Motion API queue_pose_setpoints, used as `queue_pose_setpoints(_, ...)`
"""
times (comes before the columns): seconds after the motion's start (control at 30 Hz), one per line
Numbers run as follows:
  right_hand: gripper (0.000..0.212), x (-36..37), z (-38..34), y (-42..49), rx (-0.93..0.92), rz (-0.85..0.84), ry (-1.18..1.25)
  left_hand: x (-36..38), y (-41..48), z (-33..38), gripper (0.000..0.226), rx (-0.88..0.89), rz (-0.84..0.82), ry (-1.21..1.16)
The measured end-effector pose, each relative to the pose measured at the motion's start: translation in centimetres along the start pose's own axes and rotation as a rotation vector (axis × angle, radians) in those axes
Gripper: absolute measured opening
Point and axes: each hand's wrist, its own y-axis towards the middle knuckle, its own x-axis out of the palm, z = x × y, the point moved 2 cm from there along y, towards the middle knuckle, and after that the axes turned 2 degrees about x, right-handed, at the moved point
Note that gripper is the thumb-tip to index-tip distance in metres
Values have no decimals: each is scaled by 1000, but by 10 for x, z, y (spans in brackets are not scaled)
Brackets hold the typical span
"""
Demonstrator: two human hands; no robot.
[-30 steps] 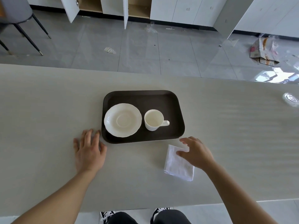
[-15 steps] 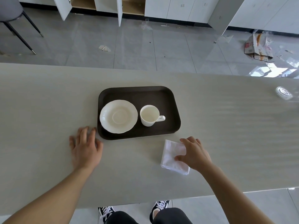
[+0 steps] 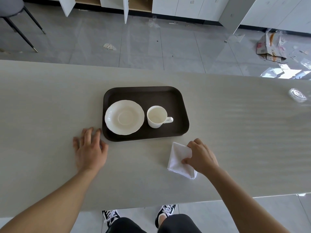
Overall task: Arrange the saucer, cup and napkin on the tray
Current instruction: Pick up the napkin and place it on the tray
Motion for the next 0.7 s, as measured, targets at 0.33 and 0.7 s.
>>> queue_pose_setpoints(0.33, 3, -22, 8, -6, 2, 54, 294, -3, 0, 2, 50, 6, 13, 4)
queue_pose_setpoints(0.7, 7, -73, 12, 15, 80, 316, 690, -5, 0, 4, 50, 1, 10, 9)
